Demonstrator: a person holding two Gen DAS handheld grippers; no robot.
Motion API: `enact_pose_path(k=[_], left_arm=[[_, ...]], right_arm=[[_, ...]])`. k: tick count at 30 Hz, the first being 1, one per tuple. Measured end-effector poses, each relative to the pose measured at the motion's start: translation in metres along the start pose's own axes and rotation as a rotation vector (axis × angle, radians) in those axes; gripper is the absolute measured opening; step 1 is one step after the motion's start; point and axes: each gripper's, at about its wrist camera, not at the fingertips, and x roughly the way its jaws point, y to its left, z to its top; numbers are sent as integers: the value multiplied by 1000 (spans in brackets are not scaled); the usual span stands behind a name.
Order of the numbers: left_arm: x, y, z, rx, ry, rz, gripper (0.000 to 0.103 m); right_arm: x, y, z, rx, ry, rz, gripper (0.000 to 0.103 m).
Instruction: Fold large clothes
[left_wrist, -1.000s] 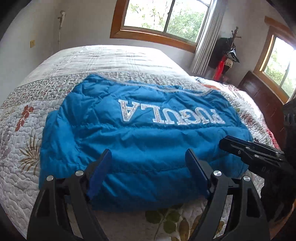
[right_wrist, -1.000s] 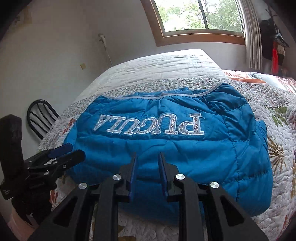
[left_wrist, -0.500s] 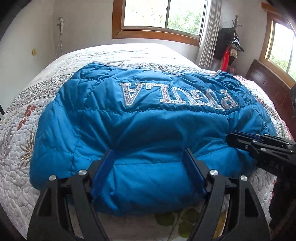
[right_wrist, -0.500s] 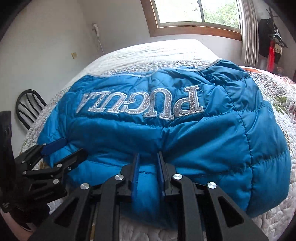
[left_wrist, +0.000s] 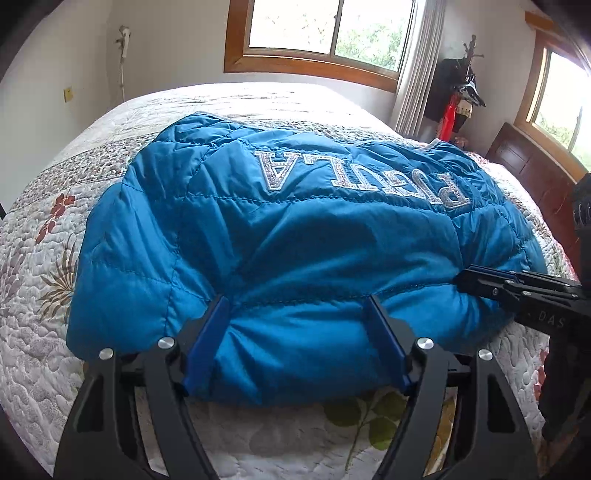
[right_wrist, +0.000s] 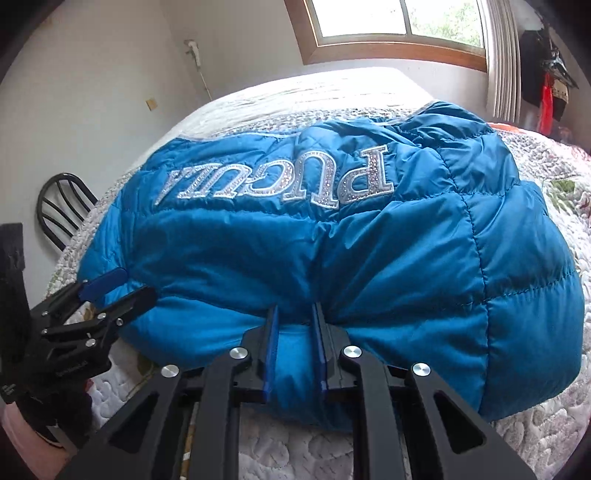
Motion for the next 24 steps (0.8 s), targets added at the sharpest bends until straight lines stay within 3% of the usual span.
enact_pose_path(k=[2,4,7,10,12,15,18,22,24], left_arm=[[-13,9,5,-29,-9,-27,74],[-29,27,12,-64,-27,-28,86],[-41,67,24,-138,-38,-12,89],[-39,115,34,-228,-4,5,90],[-29,144,34,-289,42,-44,90],[-13,173,31,-380,94,-130,90],[4,180,30,-415,122,-242,90],[26,172,35,-383,157,-288,90],[36,165,40,-361,173,-288,91]], right_arm=[[-25,-7,6,13,-42,22,28],[-57,-19,14,38,-125,32,53],[-93,-50,27,114,-194,38,75],[-103,-94,39,216,-207,-13,82],[-95,-126,43,282,-162,48,84],[-73,-163,44,373,-113,71,84],[-50,-188,40,432,-63,167,84],[-26,-200,41,464,-28,269,84],[-15,-195,44,440,11,271,84]])
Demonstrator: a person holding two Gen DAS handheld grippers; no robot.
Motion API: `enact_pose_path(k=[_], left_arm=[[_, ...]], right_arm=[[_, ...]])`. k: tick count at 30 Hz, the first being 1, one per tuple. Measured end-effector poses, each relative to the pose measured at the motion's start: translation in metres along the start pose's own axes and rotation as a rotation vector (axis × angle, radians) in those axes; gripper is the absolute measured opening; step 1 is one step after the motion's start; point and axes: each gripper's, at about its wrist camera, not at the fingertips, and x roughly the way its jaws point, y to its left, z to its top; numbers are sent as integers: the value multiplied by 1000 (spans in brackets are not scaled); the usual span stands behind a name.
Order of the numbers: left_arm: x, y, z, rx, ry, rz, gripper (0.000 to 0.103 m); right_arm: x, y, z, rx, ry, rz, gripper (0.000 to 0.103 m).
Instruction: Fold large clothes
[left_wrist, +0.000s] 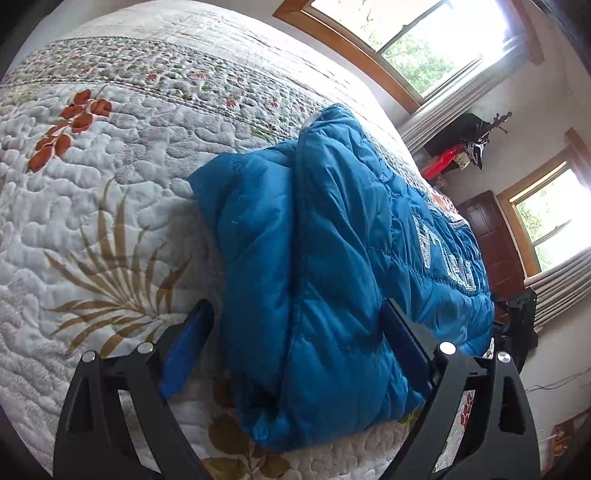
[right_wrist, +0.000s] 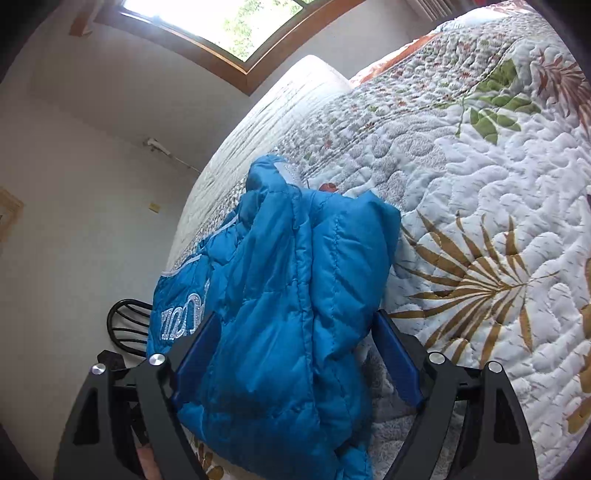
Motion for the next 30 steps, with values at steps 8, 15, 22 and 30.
enact_pose_path(k=[8,15,22,30], left_arm=[[35,-21,19,31,42,-20,78],[7,-43,13,44,-49,-52,35],[-61,-68,-9,93,-127,-115,24],[-194,-66,-77,181,-296,-118,24]], right_arm=[[32,22,2,-82,42,-88,74],[8,53,-12,-103,-27,-31,25],[-49,127,-48,-252,-103,38,22],[-104,197,-133,-404,-144,130,22]])
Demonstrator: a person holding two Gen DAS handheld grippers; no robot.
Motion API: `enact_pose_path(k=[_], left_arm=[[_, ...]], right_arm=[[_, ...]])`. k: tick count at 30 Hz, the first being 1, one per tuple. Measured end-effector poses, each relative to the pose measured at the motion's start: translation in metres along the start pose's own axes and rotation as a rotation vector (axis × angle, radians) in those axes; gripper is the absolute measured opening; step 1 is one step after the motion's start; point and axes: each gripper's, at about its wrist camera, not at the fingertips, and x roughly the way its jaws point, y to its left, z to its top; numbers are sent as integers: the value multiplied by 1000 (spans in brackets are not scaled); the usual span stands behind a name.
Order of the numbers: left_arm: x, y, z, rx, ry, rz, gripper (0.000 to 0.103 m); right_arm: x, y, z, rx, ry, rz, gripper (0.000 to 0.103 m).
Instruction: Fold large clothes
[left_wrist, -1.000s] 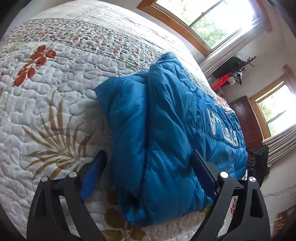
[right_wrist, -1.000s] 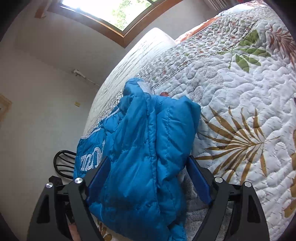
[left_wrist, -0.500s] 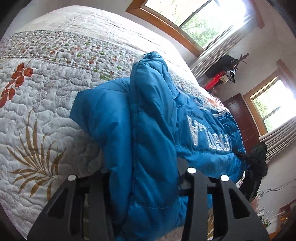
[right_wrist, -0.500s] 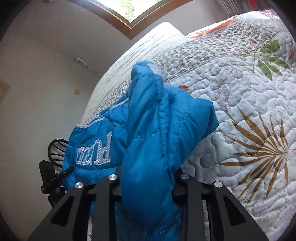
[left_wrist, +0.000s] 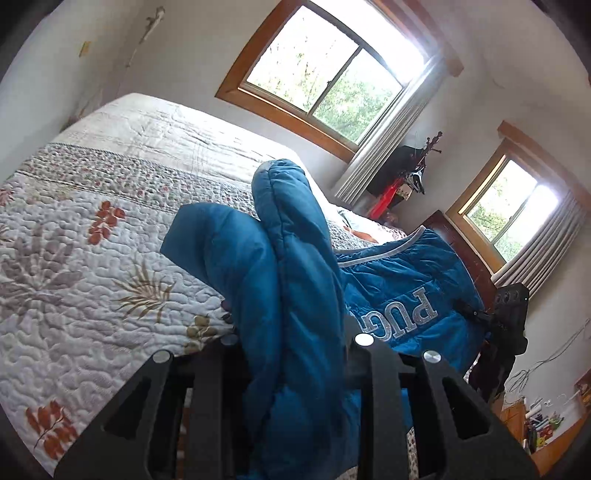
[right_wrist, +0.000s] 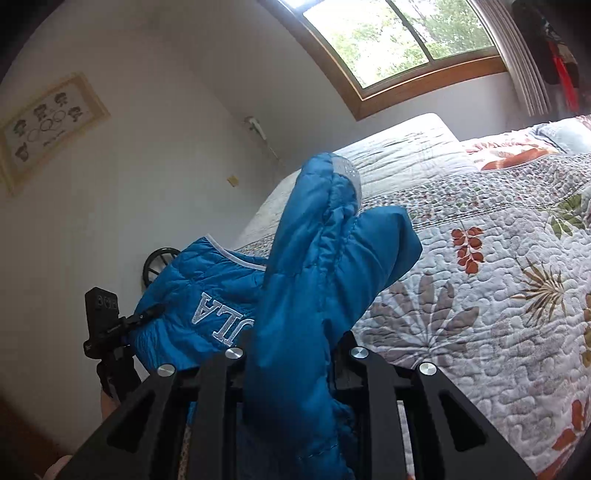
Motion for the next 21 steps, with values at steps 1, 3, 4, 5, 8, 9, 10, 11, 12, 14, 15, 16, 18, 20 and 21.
enact_pose_path(k=[1,3,4,5,8,9,10,11,12,14,15,16,18,20,21], left_arm=[[-15,-1,-8,14,-10,8,24],[-37,3,-24,22,-11,20,24],[-45,8,-34,13,-4,27,24],[-50,13,-45,6,7,36,24],[-58,42,-76,-43,52,64,24],[-55,53,-86,-61,73,83,24],[-51,64,-97,-81,94,112,25],[-47,76,-108,-102,114,139,25],[-43,88,-118,-121,130,164,26],[-37,112,-132,-164,148,158,31],[-36,120,-138,-186,143,145,35],[-36,126,-144,-195,136,136,39],[-35,127,-153,-186,118,142,44],[-32,128,-157,-191,109,151,45],[-32,127,-159,-183,103,158,46]], right_arm=[[-4,8,-7,-14,-6,7,22],[-11,19,-29,-17,-8,30,22],[-12,23,-40,-9,-3,35,22],[-11,24,-51,2,6,35,22],[2,18,-87,56,57,24,22],[8,12,-100,80,81,9,22],[15,5,-110,103,103,-14,22],[20,-3,-121,130,113,-48,22],[24,-12,-130,151,121,-95,22],[30,-36,-147,226,151,-115,24],[32,-47,-155,265,157,-83,27],[34,-56,-161,287,157,-60,28],[35,-68,-168,319,148,-17,30],[38,-71,-170,315,147,-16,30],[39,-72,-171,316,148,-16,31]])
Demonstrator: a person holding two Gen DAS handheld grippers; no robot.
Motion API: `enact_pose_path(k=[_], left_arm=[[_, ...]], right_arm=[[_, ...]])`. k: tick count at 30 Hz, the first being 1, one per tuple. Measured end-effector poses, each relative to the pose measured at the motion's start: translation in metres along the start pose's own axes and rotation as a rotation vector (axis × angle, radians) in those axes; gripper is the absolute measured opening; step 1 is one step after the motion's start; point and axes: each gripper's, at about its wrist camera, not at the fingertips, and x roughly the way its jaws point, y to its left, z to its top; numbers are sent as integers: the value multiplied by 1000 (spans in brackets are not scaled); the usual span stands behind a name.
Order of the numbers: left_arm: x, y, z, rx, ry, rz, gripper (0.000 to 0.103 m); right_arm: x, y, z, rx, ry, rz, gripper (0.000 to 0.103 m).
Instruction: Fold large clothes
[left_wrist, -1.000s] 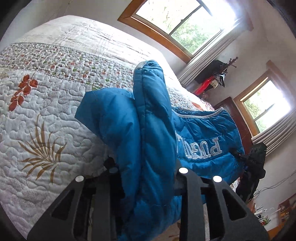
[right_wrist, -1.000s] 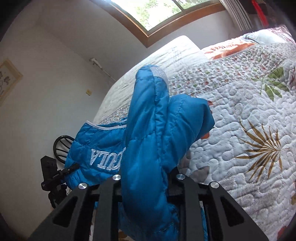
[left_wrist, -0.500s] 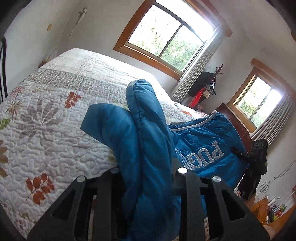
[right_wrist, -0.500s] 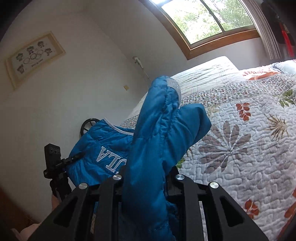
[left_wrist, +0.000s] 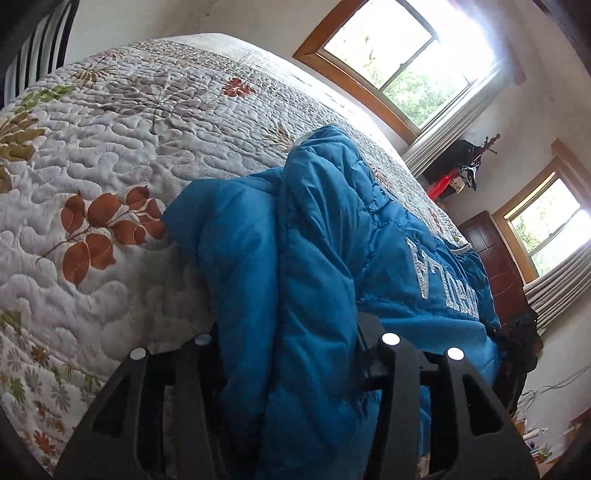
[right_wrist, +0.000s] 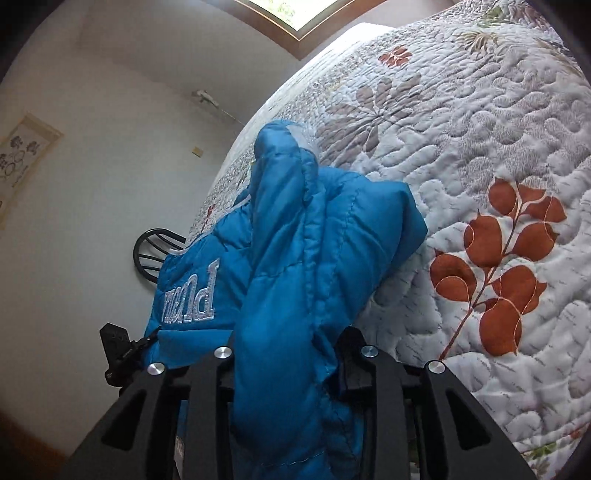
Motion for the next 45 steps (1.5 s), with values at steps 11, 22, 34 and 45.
enact_pose_path(k=[11,22,34,45], left_arm=[[-9,2,-5,-63,-3,13,60],[-84,-12,-64,-137,-94,174,74],[-75,-61,-100,-107,-127,227,82],[-57,-60,-104,-192,-131,187,85]], right_arm=[[-9,4,0,6,-2,-41,48],[-98,50,-44,-204,-146,-402,54],[-81,60,-77,-302,-49,-462,47],[-64,30,-85,-252,4,-483,47]])
